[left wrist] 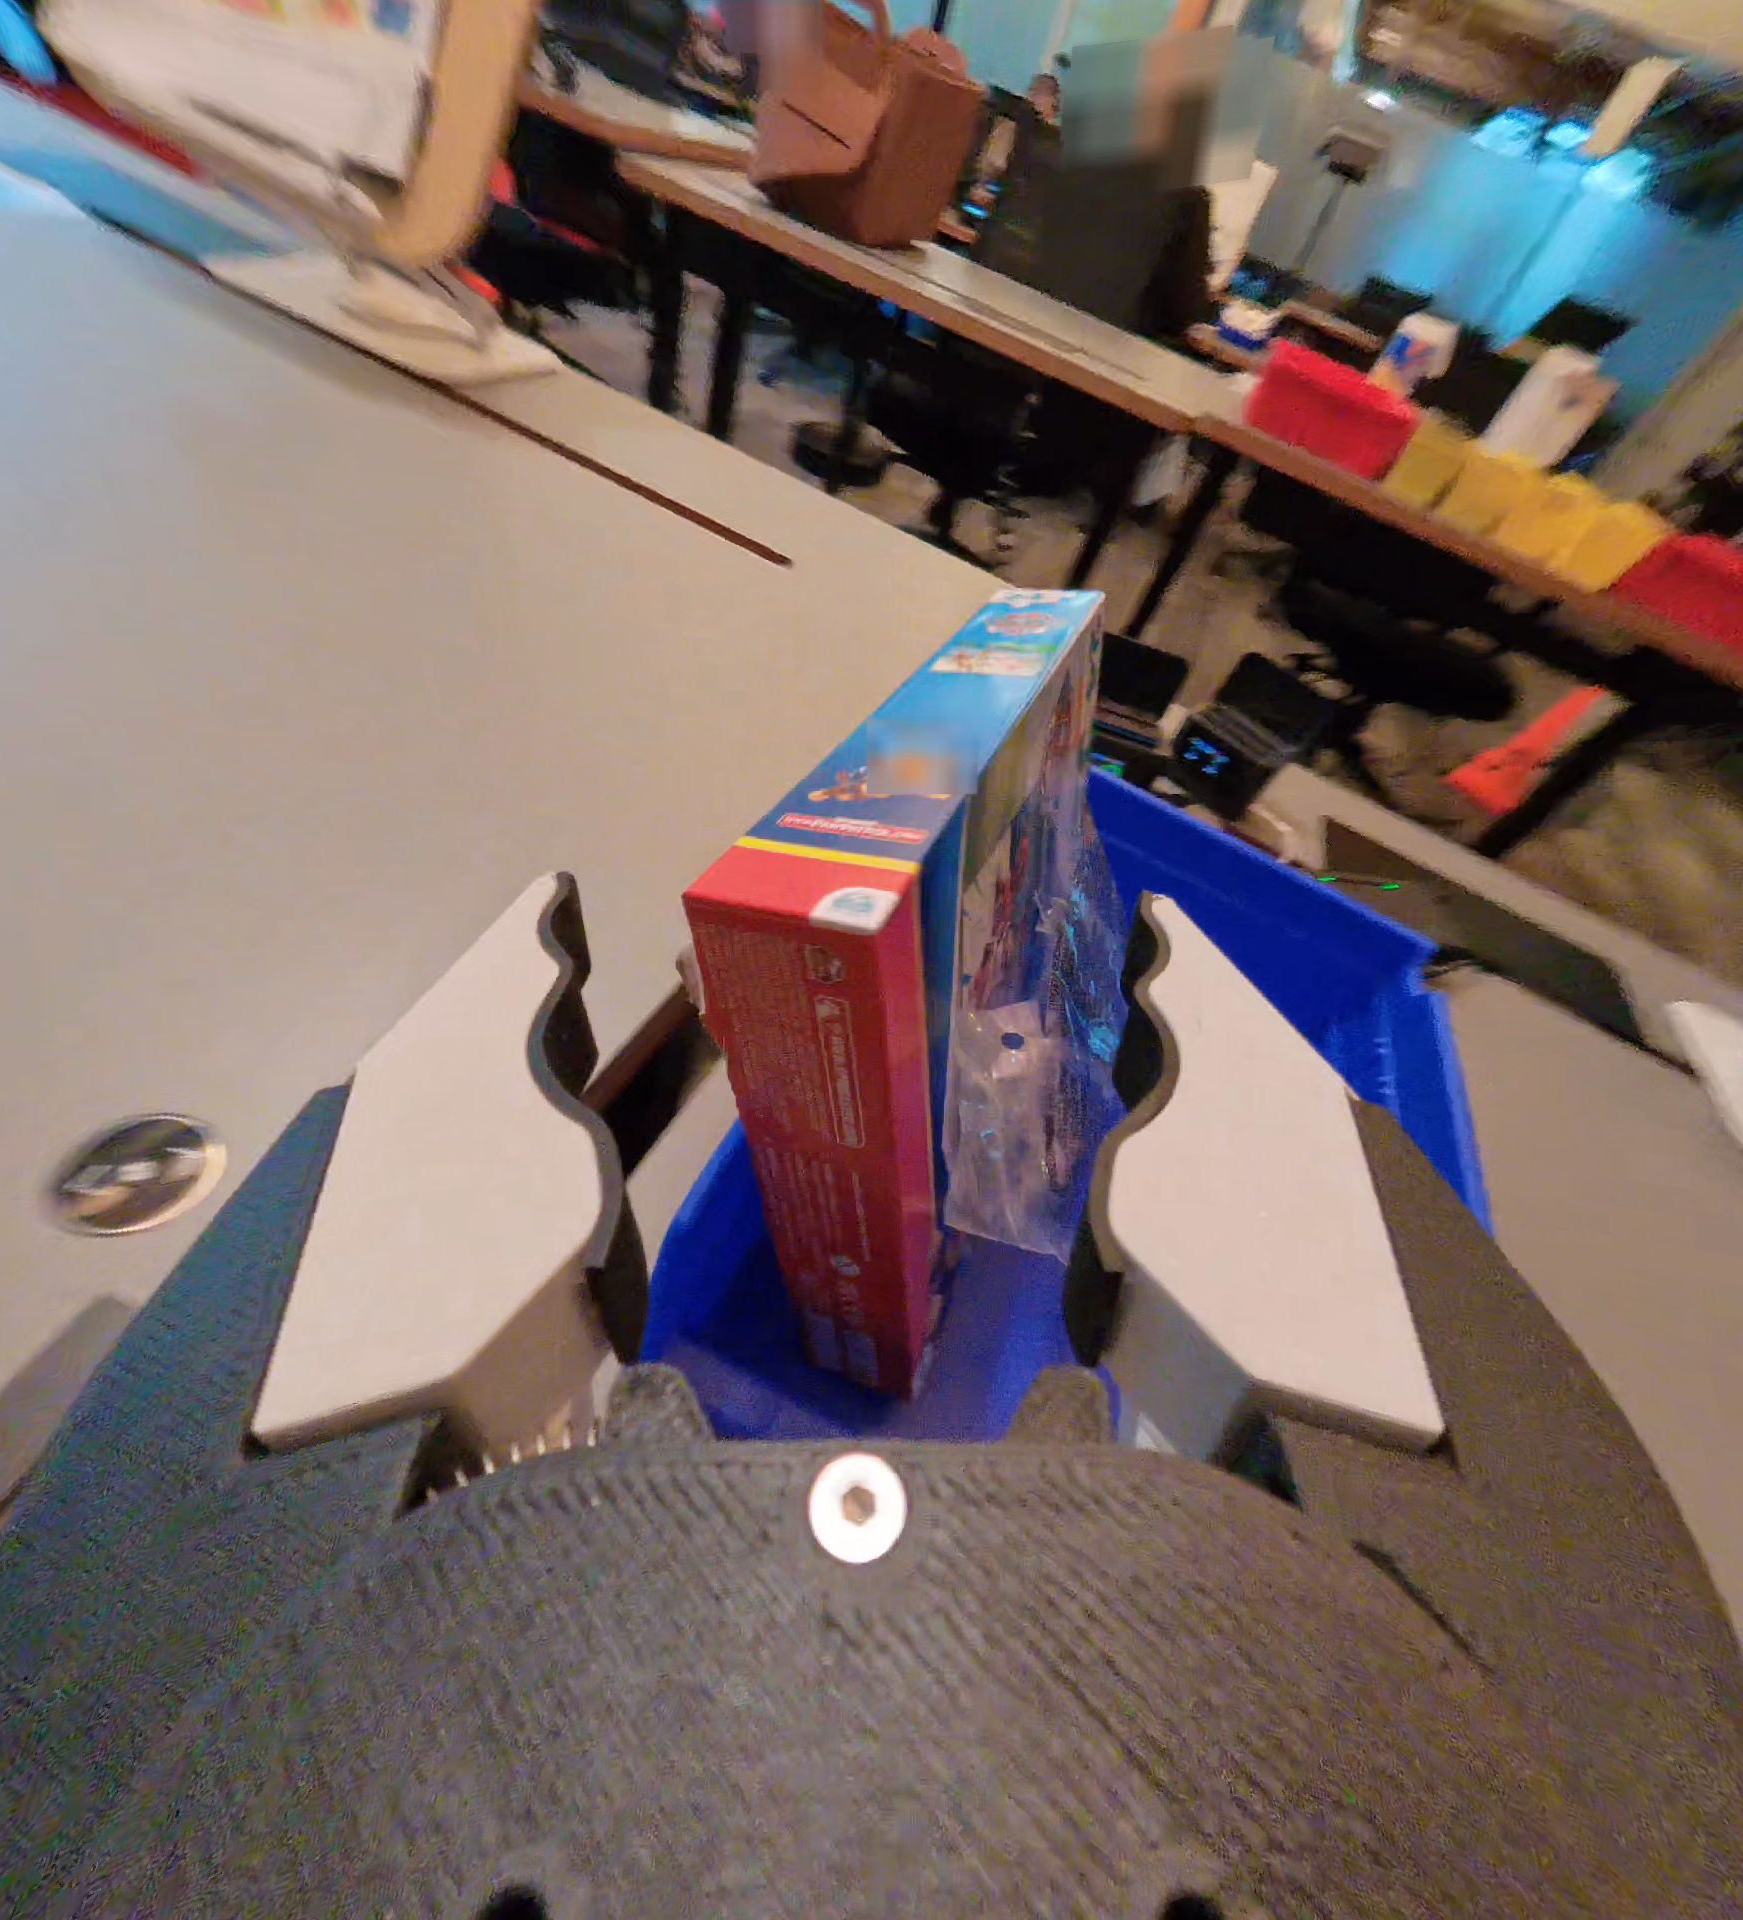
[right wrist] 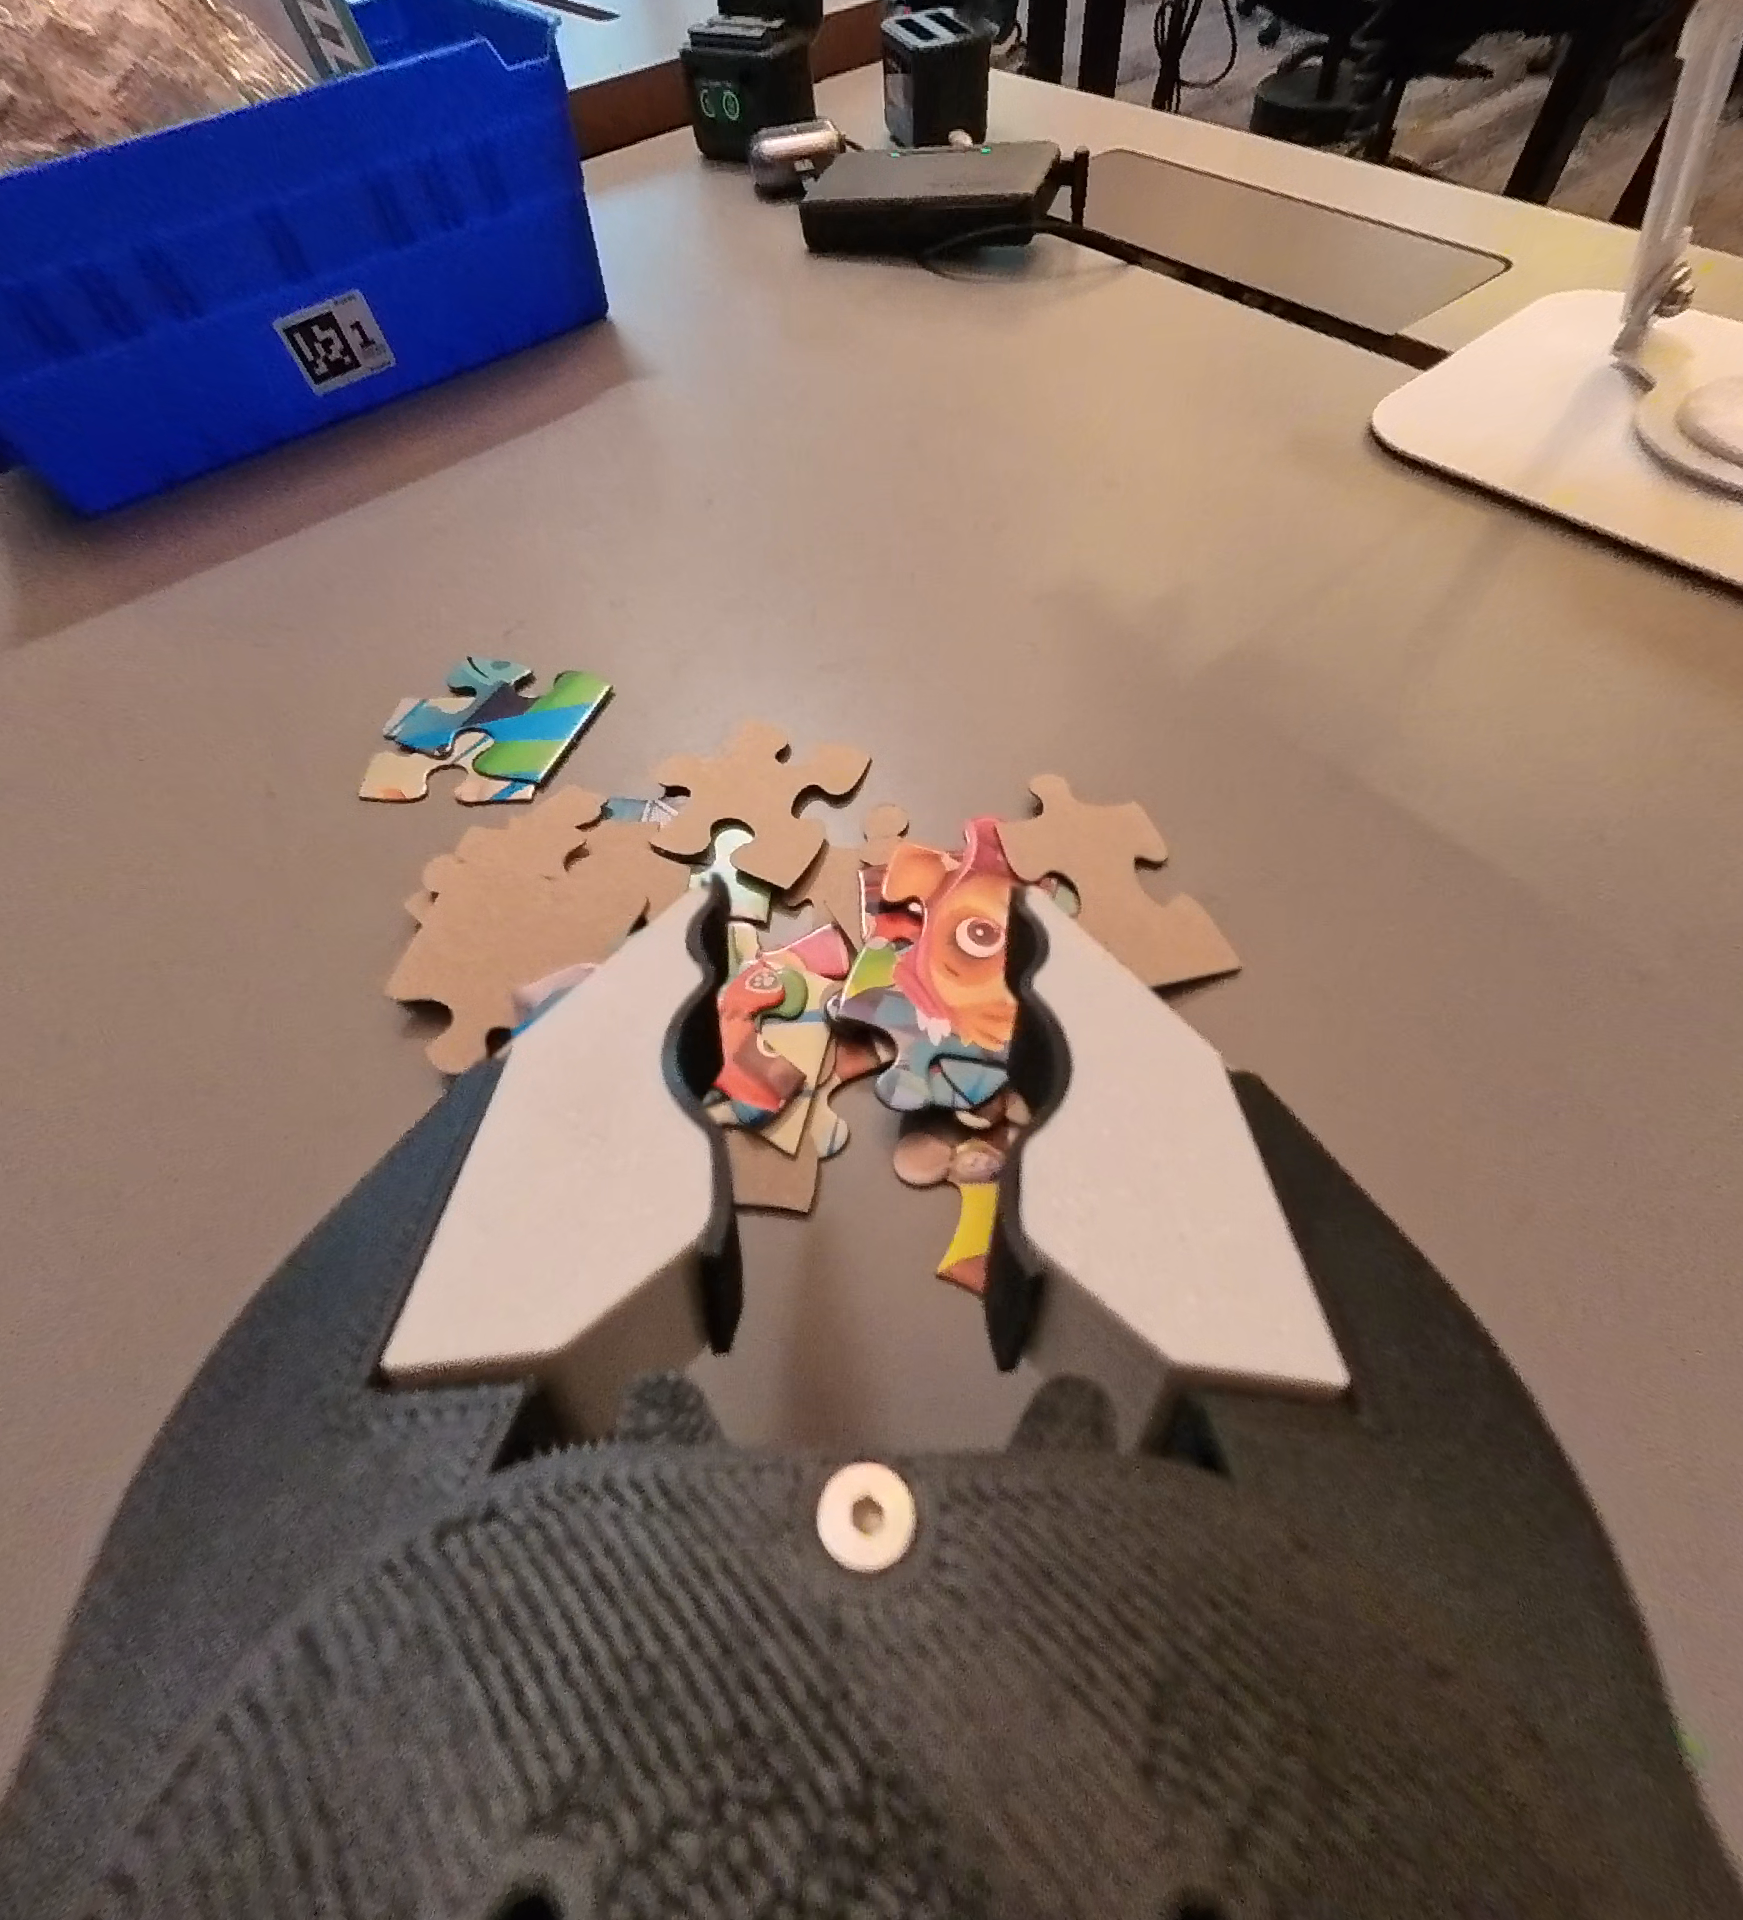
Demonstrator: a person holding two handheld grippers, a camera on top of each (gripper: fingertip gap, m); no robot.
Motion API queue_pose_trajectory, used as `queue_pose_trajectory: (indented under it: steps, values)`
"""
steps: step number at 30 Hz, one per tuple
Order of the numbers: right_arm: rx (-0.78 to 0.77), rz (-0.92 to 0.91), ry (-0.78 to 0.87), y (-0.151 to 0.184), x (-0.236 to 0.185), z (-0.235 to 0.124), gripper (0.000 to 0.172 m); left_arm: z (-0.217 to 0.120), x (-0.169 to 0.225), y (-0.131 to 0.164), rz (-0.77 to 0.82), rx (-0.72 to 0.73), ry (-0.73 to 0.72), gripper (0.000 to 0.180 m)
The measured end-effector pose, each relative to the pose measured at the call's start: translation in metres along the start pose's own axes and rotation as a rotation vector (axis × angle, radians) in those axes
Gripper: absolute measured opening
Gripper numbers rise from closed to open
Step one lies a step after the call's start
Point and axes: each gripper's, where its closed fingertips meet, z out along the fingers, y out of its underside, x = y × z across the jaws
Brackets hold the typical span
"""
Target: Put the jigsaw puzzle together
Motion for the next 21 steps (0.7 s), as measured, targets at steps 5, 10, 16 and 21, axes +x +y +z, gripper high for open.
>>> queue_pose_trajectory:
  steps: [5, 10, 16, 21]
  values:
    - [0.032, -0.005, 0.008, -0.010, -0.002, -0.004, 0.052, 0.024, 0.013, 0.025, -0.107, -0.093, 0.158, 0.096]
    - [0.033, -0.037, 0.030, -0.012, -0.002, -0.011, 0.051, 0.028, 0.018, 0.027, -0.102, -0.137, 0.223, 0.044]
    - [0.058, -0.037, 0.042, -0.017, 0.000, -0.019, 0.050, -0.004, 0.021, -0.041, -0.060, 0.148, 0.141, 0.040]
    - [0.071, -0.043, 0.034, -0.019, -0.003, -0.020, 0.049, -0.056, 0.040, -0.097, 0.011, 0.338, 0.160, 0.039]
